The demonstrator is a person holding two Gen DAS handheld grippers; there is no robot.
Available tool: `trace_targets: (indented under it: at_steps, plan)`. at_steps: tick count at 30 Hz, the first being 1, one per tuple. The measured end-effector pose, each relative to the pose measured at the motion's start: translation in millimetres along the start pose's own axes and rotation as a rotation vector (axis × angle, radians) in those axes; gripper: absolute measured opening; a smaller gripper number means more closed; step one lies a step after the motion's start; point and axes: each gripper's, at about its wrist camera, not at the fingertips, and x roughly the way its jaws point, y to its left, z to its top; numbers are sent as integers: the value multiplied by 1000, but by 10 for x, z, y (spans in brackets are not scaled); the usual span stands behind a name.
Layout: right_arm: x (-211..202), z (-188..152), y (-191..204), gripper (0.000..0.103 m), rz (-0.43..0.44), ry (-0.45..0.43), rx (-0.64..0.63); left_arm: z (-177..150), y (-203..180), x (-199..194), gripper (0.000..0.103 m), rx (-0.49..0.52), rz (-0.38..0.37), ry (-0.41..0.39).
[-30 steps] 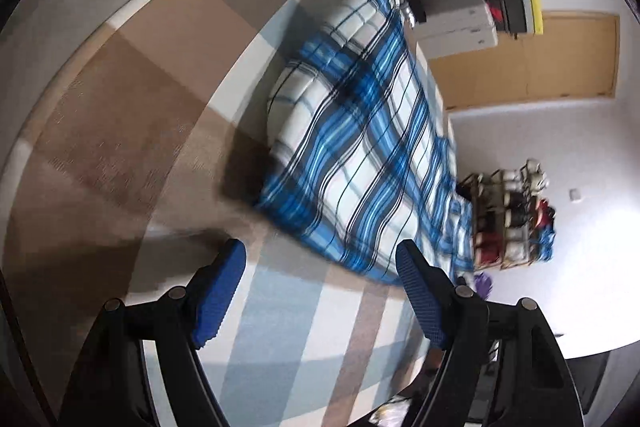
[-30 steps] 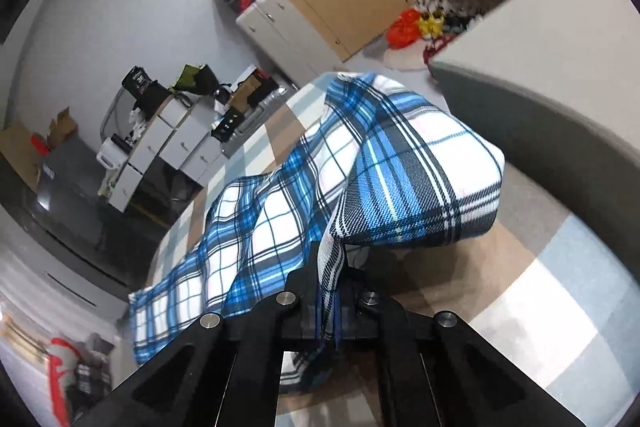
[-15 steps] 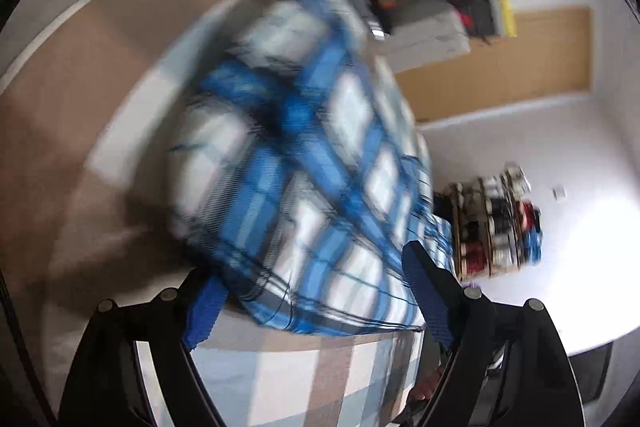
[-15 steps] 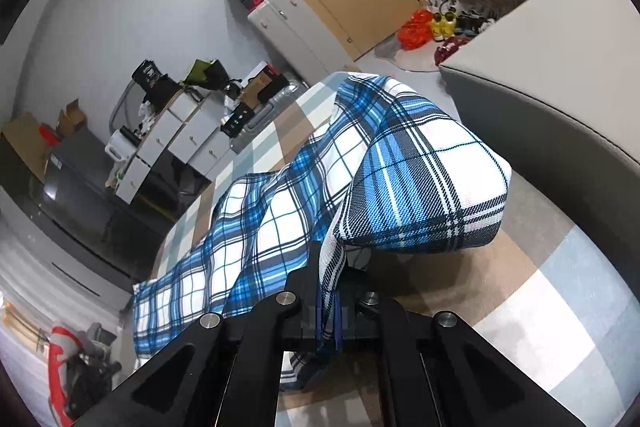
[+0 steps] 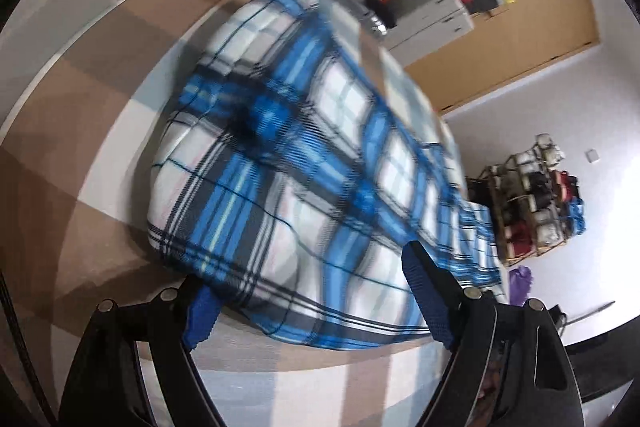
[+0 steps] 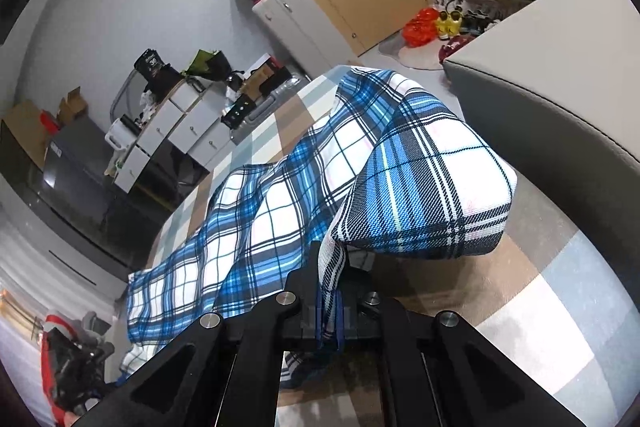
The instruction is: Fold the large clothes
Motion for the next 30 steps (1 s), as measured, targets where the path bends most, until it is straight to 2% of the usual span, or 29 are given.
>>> trace_targets:
  at_steps: [5, 6, 7, 8, 9, 13, 15, 18, 22, 27, 30]
  plan:
    - [38, 4, -54, 4, -11, 25, 7, 46, 87, -44, 78, -43, -73, -24]
    - [44, 5, -73, 4, -12, 27, 9, 44, 105, -61, 66, -55, -60, -32]
    - [52, 8, -96, 4, -12, 31, 14, 29, 117, -75, 35, -55, -30, -33]
    - [57, 14, -122, 3, -9, 36, 21, 21, 137, -67, 17, -50, 1, -24]
    - [61, 17, -148, 3, -7, 39, 30, 24, 165, -35, 11, -56, 13, -8]
    - [66, 22, -247, 2, 6, 61, 72, 9, 291, -61, 8, -157, -59, -26]
    - [58, 20, -262, 2, 4, 70, 85, -46, 252, -101, 7, -170, -44, -47]
    - [-2, 11, -182, 2, -31, 64, 22, -193, 147, -179, 6, -142, 24, -77]
    - [-138, -23, -167, 2, -42, 72, -16, -311, 71, -297, 5, -105, 48, -80]
    - [-423, -78, -230, 1, -28, 65, 3, -599, 117, -575, 5, -74, 2, -68]
    - [-626, -222, -221, 1, -52, 72, -33, -916, 269, -830, 5, -94, -30, -56]
